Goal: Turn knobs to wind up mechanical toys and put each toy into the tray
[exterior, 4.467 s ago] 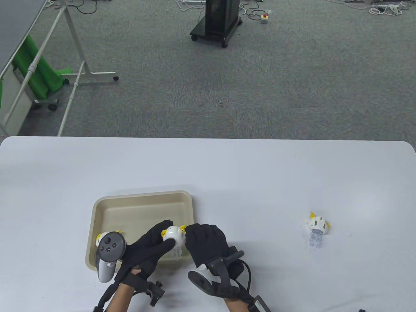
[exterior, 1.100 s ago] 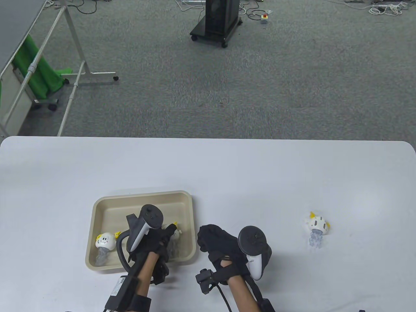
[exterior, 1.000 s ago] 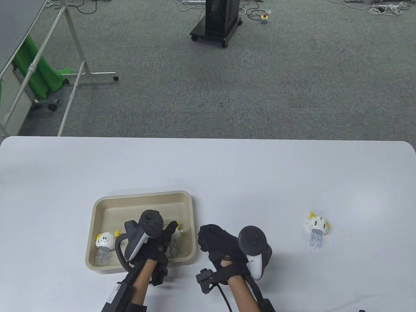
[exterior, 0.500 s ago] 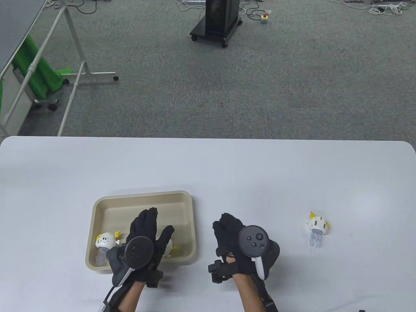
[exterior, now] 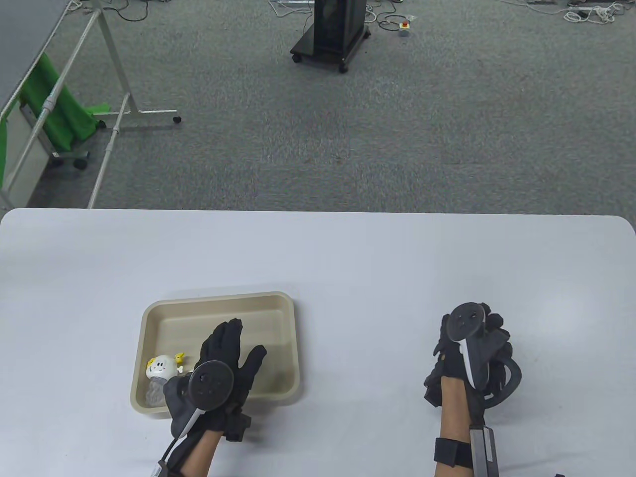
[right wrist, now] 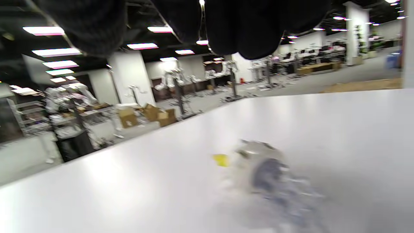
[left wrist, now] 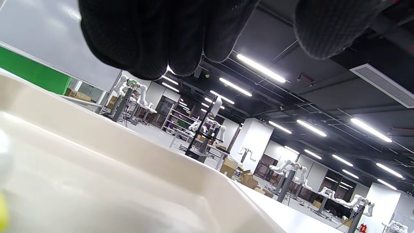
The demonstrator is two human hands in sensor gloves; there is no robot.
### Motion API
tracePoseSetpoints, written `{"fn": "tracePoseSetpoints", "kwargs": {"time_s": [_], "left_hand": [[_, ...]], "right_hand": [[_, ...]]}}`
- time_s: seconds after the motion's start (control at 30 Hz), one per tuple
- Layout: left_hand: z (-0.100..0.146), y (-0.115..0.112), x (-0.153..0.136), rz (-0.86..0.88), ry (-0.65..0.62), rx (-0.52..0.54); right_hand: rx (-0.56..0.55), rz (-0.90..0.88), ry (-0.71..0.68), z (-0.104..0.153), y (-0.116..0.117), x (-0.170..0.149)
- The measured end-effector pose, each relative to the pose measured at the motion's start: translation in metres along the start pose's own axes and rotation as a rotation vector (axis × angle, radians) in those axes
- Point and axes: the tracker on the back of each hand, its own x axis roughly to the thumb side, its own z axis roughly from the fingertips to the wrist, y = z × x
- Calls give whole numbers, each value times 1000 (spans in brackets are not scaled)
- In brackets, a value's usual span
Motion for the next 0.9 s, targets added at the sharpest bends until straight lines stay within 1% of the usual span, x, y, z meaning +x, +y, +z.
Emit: {"fn": "tracePoseSetpoints", "kwargs": {"time_s": [0.07,0.17,0.27,0.4,0.53,0.77,0.9], "left_hand": [[0,0,0,-2,3,-1],[-1,-1,-1,-2,7,-11],[-1,-2,-2,0,13,-21],[-2,-2,-2,-4,19,-31],[-1,-2,-3,-5,20,-27],[-1,-1,-5,-8,23,-19],[-1,0,-5,-13,24,-21]], "right_hand": [[22,13,60,-11,12,-16],[53,17,110,-22,32,-34],[73,47,148,-28,47,-46],[101,113,173,-32,62,-54],[105,115,180,-32,69,-55],[107,177,174,-31,79,-50],[130,181,173,-32,84,-49]]}}
